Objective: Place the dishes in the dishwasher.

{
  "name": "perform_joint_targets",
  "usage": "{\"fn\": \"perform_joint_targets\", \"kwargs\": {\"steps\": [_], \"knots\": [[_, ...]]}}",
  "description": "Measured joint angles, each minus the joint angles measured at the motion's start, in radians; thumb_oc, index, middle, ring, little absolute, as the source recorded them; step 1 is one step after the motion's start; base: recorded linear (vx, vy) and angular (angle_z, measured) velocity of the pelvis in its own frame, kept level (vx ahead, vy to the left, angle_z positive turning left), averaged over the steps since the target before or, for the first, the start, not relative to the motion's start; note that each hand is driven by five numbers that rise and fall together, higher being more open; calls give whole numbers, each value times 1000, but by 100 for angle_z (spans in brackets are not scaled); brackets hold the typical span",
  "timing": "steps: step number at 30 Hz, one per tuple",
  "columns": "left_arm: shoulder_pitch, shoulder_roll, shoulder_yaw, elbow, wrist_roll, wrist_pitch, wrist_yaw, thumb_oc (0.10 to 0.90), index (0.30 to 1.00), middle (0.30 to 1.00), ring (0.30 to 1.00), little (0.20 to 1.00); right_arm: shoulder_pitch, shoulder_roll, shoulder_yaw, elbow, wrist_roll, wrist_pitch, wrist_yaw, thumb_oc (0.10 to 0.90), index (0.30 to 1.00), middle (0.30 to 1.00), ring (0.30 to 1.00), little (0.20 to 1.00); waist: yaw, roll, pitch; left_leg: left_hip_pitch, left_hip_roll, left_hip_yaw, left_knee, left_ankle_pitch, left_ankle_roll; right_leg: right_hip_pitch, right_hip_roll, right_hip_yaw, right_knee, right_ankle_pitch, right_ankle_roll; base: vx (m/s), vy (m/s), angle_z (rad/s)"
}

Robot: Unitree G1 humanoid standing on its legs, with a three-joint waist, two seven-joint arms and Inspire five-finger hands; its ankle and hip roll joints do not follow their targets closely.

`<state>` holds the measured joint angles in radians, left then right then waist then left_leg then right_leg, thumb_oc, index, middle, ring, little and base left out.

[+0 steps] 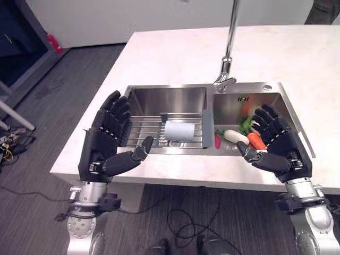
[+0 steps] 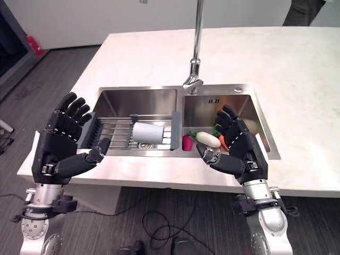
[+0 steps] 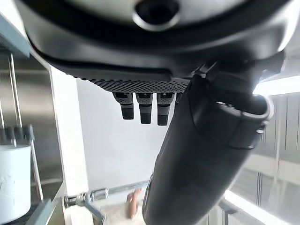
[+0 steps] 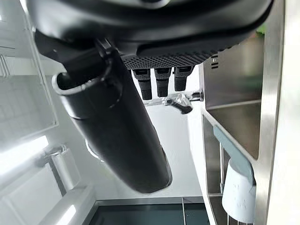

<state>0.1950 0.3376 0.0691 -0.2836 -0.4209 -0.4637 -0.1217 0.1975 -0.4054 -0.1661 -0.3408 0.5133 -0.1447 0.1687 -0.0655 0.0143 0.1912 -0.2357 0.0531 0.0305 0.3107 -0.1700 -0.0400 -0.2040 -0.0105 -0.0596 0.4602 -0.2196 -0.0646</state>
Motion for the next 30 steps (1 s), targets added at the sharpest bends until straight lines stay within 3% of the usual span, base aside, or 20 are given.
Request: {"fn": "perform_joint_targets", "kwargs": {"steps": [1, 4, 6, 10, 14, 19, 24, 27, 28, 30], "knots": [[0, 0, 8, -1, 3, -1, 15, 800, 900, 900, 900, 900, 1, -6, 5, 1, 0, 13, 1, 800, 900, 900, 900, 900, 21, 15, -6, -21, -6, -11, -23, 23, 6, 8, 27, 28, -11, 2, -3, 111, 189, -45], [-12, 0, 8, -1, 23, -1, 34, 800, 900, 900, 900, 900, 16, -17, -6, -7, 0, 16, 3, 800, 900, 900, 900, 900, 2, 15, -7, 3, -4, -8, -52, 50, 7, 41, 37, 36, -41, 8, 5, 99, 246, -24], [-19, 4, 16, -1, 40, -1, 28, 800, 900, 900, 900, 900, 64, 2, -24, -10, 0, 16, 12, 800, 900, 900, 900, 900, -13, 16, -10, 45, -6, 79, -89, 154, 24, 62, 2, 42, -52, -20, 53, 92, 191, -20], [-26, 70, 22, -3, 51, 55, -12, 800, 900, 900, 900, 900, 70, 10, -21, -11, -1, 16, 16, 800, 900, 900, 900, 900, 4, 0, -11, 80, -64, 117, -105, 144, 73, 87, -73, 26, -67, -32, 103, 47, 142, -9], [-31, 257, 77, 3, 227, 113, 8, 800, 900, 900, 900, 900, 36, -8, -22, -10, -3, 16, 17, 800, 900, 900, 900, 900, 15, 0, -11, 89, -76, 117, -105, 133, 90, 121, -85, 18, -115, -18, 125, 9, 91, 3], [-96, 346, 113, 7, 400, 136, 47, 800, 900, 900, 900, 900, -24, -34, -21, -10, -28, 17, 5, 800, 900, 900, 900, 900, 20, 3, -13, 101, -80, 117, -106, 132, 92, 135, -89, 16, -125, -13, 128, 0, 90, 1], [-226, 489, 37, 27, 468, 296, -30, 800, 900, 900, 900, 900, -66, -87, -10, -8, -39, 41, -1, 800, 900, 900, 900, 900, 1, 28, -30, 107, -78, 131, -107, 132, 93, 130, -88, 29, -118, -11, 130, -4, 77, -9], [-290, 556, -2, 42, 473, 390, -126, 800, 900, 900, 900, 900, -88, -98, 8, -6, -39, 69, 2, 800, 900, 900, 900, 900, -20, 37, -36, 109, -73, 143, -107, 133, 93, 123, -83, 41, -110, -11, 130, 1, 73, -13], [-342, 626, -41, 68, 473, 447, -186, 800, 900, 900, 900, 900, -89, -132, 8, -6, -38, 85, 2, 800, 900, 900, 900, 900, -33, 44, -40, 112, -70, 148, -107, 132, 92, 122, -80, 48, -109, -10, 128, 4, 88, -15], [-376, 665, -69, 96, 473, 471, -215, 800, 900, 900, 900, 900, -90, -150, 8, -5, -38, 88, 3, 800, 900, 900, 900, 900, -40, 50, -45, 112, -69, 149, -107, 132, 92, 121, -80, 49, -108, -10, 128, 7, 51, -9]]}}
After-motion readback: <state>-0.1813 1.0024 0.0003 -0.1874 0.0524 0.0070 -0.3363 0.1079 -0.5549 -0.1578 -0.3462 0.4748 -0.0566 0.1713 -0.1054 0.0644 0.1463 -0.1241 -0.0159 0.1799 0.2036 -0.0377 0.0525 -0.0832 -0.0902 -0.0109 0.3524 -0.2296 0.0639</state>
